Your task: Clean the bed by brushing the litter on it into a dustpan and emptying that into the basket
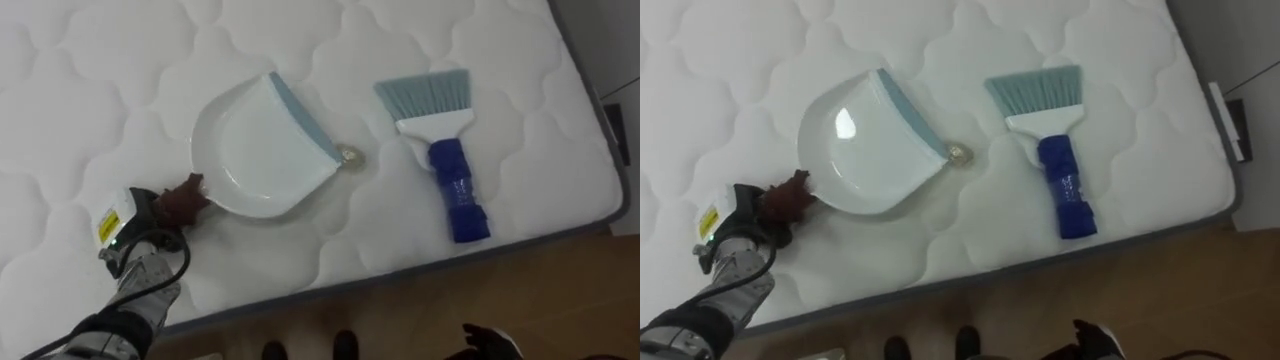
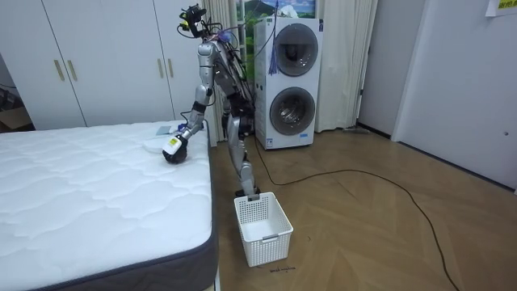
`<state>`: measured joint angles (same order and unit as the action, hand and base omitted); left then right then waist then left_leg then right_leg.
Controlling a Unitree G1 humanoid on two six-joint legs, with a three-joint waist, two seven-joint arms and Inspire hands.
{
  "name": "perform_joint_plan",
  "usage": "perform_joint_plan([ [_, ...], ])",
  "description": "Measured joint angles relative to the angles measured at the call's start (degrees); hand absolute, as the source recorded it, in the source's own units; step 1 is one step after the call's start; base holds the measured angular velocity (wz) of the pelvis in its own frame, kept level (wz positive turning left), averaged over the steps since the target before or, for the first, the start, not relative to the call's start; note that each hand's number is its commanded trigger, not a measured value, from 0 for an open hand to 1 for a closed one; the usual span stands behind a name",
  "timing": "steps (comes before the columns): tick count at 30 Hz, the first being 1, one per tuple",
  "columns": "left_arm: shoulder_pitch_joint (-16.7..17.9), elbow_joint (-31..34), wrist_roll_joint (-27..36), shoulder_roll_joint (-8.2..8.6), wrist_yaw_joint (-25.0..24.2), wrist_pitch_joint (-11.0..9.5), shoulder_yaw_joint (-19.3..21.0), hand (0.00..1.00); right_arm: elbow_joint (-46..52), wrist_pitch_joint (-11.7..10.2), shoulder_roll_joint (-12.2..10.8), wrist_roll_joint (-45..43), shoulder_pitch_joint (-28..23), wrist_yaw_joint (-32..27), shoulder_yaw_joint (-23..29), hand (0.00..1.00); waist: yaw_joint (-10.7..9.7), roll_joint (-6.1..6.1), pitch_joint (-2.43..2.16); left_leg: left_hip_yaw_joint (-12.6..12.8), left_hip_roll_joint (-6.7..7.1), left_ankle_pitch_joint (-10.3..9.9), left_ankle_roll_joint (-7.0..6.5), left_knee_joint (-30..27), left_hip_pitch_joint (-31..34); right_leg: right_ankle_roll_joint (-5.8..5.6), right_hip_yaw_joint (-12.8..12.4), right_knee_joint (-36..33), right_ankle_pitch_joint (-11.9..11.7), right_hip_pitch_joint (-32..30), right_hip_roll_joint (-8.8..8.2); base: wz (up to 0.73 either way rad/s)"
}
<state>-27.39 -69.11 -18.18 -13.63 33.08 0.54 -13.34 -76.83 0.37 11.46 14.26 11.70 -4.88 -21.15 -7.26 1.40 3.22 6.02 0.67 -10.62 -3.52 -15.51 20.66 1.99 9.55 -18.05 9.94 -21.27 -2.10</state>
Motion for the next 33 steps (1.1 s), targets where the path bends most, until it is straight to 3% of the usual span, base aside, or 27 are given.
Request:
perform_joint_plan([
  [3, 0.3, 0.1, -2.4, -0.87, 0.2, -1.2, -1.2, 1.00, 0.1, -0.8, 0.8, 1.1, 0.4, -0.7, 1.4, 0.00, 1.0, -0.29, -0.14, -0.6, -0.01, 0.0, 0.00, -0.5, 0.8, 0.01, 0.7, -1.9, 0.0, -1.7, -0.24, -0.15],
  [5, 0.8, 0.0, -3.9, -1.10, 0.4, -1.3, -1.7, 1.00, 0.1, -1.2, 1.1, 2.0, 0.6, -1.4, 2.3, 0.00, 1.4, -0.69, -0.09, -3.8, 0.04, 0.0, 0.01, -0.7, 0.6, 0.01, 2.6, -6.7, 0.0, -3.9, -0.86, -0.16],
  [6, 1.3, 0.0, -4.4, -1.23, 0.6, -1.4, -2.3, 1.00, 0.0, -1.8, 1.5, 3.0, 0.6, -1.9, 2.5, 0.00, 1.5, -1.23, 0.09, -7.4, 0.19, 0.0, 0.04, -0.7, 0.0, -0.38, 3.2, -11.1, 1.0, -7.0, -1.22, -0.35],
  [7, 2.1, 0.0, -5.1, -1.82, 1.3, -2.0, -2.2, 1.00, 0.0, -2.4, 1.7, 4.2, 1.0, -2.4, 4.1, 0.00, 2.2, -1.24, -0.05, -9.4, 0.28, -0.1, 0.18, -1.2, 0.2, 0.19, 2.0, -6.3, 0.2, -9.5, -0.84, -0.47],
  [8, 2.5, 0.0, -5.1, -2.25, 1.4, -2.2, -2.1, 1.00, 0.0, -2.7, 1.8, 4.7, 1.2, -2.8, 4.8, 0.00, 2.5, -1.05, -0.15, -9.4, 0.63, -0.4, 0.59, -1.9, 0.7, 0.77, 1.7, -3.0, -2.8, -10.2, -1.18, -0.41],
  [9, 3.4, -0.1, -5.7, -2.65, 1.5, -2.5, -1.8, 1.00, 0.1, -3.1, 2.5, 5.6, 1.2, -3.6, 5.7, 0.00, 2.2, -1.18, -0.06, -9.0, 1.52, -2.2, 2.37, -3.7, 0.9, 1.16, 2.0, -1.3, -8.2, -11.2, -3.00, -0.18],
  [10, 3.9, -0.1, -6.4, -2.80, 1.5, -2.7, -1.6, 1.00, -0.1, -3.2, 3.0, 6.1, 1.3, -4.6, 6.9, 0.00, 2.3, -1.91, -0.24, -7.7, 0.99, -2.7, 2.61, -4.1, 1.4, 1.09, 2.2, -1.6, -8.1, -11.0, -2.61, 0.00],
  [13, 3.6, 0.0, -8.1, -3.97, 2.6, -4.1, -1.4, 1.00, -1.3, -3.5, 3.2, 9.0, 2.4, -4.8, 9.5, 0.00, 2.1, -1.98, -0.27, -4.7, 0.15, -2.2, 2.89, -3.7, 1.0, 1.11, 1.9, -1.5, -8.1, -10.6, -2.10, 0.19],
  [16, 4.3, 0.0, -11.0, -4.02, 3.4, -4.7, -1.3, 1.00, -1.0, -3.5, 3.7, 13.2, 3.7, -5.1, 13.8, 0.00, 2.6, -1.74, -0.33, -2.8, 0.33, -2.0, 2.42, -3.3, 0.8, 1.23, 1.3, -1.4, -8.3, -10.5, -1.67, 0.16],
  [21, 6.8, 0.0, -13.2, -4.04, 4.9, -4.8, -1.3, 1.00, 0.9, -3.7, 4.7, 17.4, 5.9, -5.4, 16.0, 0.00, 3.3, -1.27, -0.52, -1.2, 0.27, -1.6, 2.05, -4.1, 0.7, 1.56, 0.5, -1.6, -8.6, -10.4, -1.69, -0.03],
  [26, 8.8, 0.2, -14.2, -4.04, 5.2, -4.8, -1.4, 1.00, 5.2, -4.1, 4.9, 17.1, 6.0, -7.6, 16.4, 0.00, 3.1, -0.77, -0.83, -0.6, 0.04, -1.6, 2.28, -5.1, 1.4, 1.11, -0.7, -1.5, -9.1, -10.5, -1.09, -0.10],
  [33, 9.8, 0.0, -15.3, -4.08, 5.8, -5.7, -1.7, 1.00, 14.7, -5.0, 4.9, 16.8, 5.8, -15.2, 18.7, 0.00, 2.7, 0.19, -1.29, 0.0, 0.06, -1.7, 2.25, -5.6, 1.7, 1.98, -1.5, -1.7, -10.4, -10.9, -0.92, -0.06],
])
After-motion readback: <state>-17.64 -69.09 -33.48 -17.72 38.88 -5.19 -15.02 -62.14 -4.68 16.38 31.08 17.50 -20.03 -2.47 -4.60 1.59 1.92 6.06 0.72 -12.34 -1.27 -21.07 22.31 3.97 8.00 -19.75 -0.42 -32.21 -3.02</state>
